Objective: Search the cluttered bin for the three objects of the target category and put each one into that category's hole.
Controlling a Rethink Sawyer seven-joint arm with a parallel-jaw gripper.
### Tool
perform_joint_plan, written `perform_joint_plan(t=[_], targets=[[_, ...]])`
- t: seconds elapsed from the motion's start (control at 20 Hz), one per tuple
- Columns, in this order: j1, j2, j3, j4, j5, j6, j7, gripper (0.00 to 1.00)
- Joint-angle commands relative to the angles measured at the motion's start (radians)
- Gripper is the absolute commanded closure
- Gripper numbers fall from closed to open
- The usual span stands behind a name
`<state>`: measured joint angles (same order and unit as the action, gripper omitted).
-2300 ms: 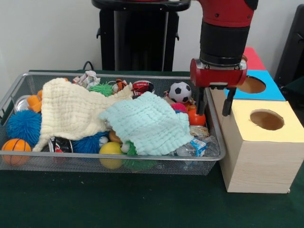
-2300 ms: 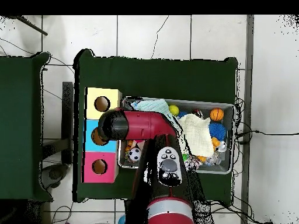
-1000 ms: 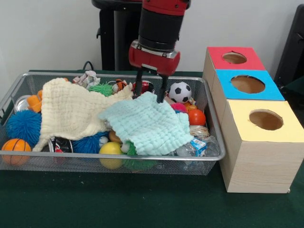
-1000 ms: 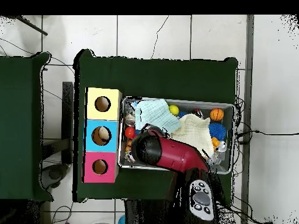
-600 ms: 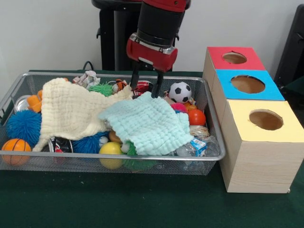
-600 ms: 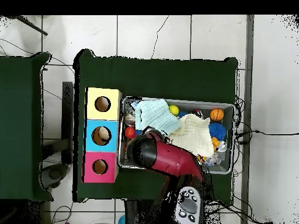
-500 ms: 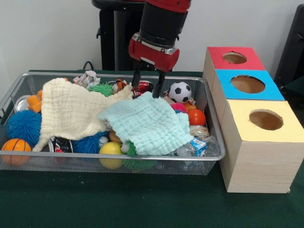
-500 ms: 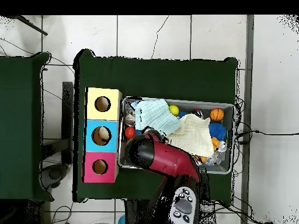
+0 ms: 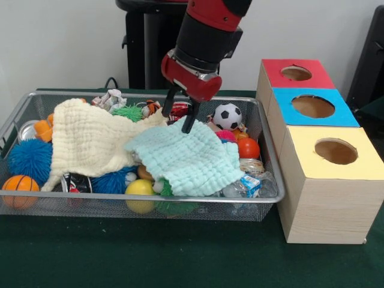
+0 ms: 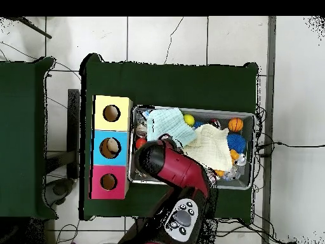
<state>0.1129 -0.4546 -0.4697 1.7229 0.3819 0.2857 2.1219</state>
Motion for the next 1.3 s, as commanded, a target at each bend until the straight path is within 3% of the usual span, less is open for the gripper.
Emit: perform_joint_plan(t=[0.05, 0.85, 1.3], targets=[[0.001, 0.109, -0.031, -0.147, 0.106, 0.154, 0.313, 0.0], [0.044, 0.16, -0.087, -0.286, 0.161, 0.343, 0.429, 0.0], [0.077, 0.205, -0.101, -0.344, 0.198, 0.37, 0.494, 0.0]])
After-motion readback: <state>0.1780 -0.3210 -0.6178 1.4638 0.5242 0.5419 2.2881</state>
